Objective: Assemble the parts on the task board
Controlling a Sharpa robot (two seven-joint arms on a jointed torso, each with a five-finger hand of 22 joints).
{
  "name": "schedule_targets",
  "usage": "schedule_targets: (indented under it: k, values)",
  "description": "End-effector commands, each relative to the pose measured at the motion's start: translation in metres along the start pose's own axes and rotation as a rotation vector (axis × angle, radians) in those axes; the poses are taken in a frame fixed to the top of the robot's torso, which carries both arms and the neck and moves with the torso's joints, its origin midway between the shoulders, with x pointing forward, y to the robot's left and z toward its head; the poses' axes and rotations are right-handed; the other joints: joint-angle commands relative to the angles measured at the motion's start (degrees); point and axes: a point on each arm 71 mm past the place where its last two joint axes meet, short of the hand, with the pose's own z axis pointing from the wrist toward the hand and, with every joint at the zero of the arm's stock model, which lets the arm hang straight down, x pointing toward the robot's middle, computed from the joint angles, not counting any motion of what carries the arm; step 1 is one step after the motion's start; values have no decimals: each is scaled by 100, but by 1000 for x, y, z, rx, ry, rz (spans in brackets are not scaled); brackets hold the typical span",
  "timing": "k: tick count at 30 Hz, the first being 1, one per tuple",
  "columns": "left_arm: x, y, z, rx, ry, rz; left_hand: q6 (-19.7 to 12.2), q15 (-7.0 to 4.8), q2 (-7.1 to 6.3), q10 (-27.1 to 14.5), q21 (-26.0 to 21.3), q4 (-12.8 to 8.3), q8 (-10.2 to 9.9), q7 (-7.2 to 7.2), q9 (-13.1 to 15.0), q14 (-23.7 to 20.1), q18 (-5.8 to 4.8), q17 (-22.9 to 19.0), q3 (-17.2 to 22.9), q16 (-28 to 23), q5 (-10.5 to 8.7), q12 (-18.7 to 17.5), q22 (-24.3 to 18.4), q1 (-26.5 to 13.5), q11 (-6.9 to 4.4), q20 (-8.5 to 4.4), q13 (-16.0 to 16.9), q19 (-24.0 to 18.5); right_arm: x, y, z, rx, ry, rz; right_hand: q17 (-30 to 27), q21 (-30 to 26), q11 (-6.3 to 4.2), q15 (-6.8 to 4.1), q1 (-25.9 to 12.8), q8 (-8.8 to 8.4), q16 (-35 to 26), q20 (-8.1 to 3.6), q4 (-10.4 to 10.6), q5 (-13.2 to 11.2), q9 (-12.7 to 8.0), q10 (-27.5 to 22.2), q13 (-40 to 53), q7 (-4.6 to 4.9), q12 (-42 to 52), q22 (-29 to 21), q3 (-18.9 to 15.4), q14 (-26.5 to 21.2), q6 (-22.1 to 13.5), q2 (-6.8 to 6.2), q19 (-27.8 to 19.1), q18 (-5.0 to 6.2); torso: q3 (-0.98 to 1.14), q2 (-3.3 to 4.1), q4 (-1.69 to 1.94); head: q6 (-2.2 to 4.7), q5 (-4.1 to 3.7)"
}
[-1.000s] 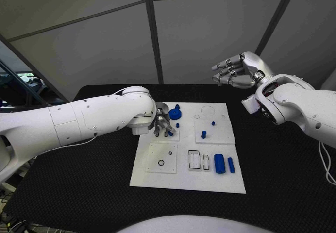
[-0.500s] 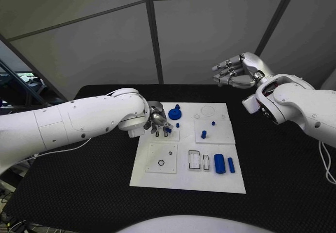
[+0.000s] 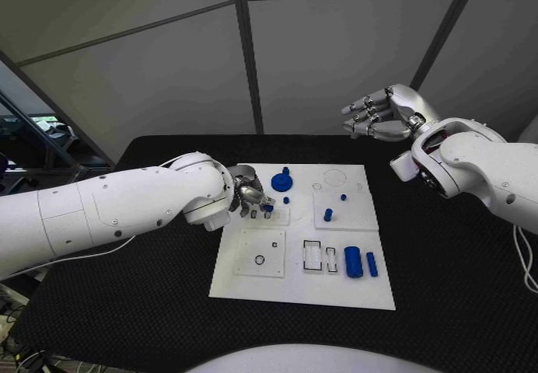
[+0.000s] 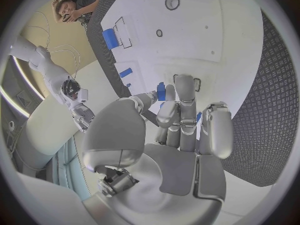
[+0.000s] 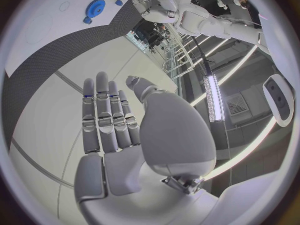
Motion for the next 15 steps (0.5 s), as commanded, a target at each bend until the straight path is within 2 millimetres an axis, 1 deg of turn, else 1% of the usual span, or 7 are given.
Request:
schedule_targets:
  k: [1,4,7,12,15]
  values:
    - [-2,2,0,-7,-90,19,26,-32,-5,81,23,-924,39,-23,13,11,-41,6,943,-20,48,16,171,-55,-36,-3,9,18,-1,1,0,-2,6,3,-8,-35,24,39,-49,-19,-35,28,37,21,3,-22,-8,32,-26,-6,1,5,0,-2,-6,50,10,12,-1,-11,-6]
    - [1,4,1,-11,-105,34,28,-33,-10,83,25,-936,42,-24,19,10,-42,4,954,-25,65,15,174,-67,-38,-4,8,20,-1,1,0,-1,7,3,-8,-37,24,39,-50,-19,-37,29,38,21,3,-24,-10,32,-27,-7,1,3,0,-3,-7,50,5,16,-6,-20,-6]
    - [3,5,3,-7,-135,72,30,-34,-14,87,22,-943,44,-25,23,11,-41,8,961,-21,77,20,170,-76,-39,-5,13,18,0,2,0,-2,8,4,-9,-40,25,40,-51,-19,-40,30,39,21,3,-26,-11,32,-28,-9,1,2,0,-2,-8,50,1,13,0,-22,-7]
    - [8,6,6,-6,-142,110,30,-34,-14,87,19,-944,44,-25,24,11,-40,7,962,-23,79,18,165,-78,-39,-5,11,14,1,3,1,-6,10,5,-9,-40,25,40,-51,-19,-40,30,39,21,3,-26,-11,32,-28,-9,1,2,0,-2,-8,50,0,22,-8,-25,-12]
    - [11,6,7,-7,-133,129,31,-34,-15,79,9,-946,44,-25,25,10,-36,4,964,-25,82,3,149,-81,-39,-5,-7,4,1,3,1,-8,11,6,-9,-40,25,40,-51,-19,-40,30,39,21,3,-26,-11,32,-28,-9,1,2,0,-2,-8,50,-2,15,-2,-40,-24]
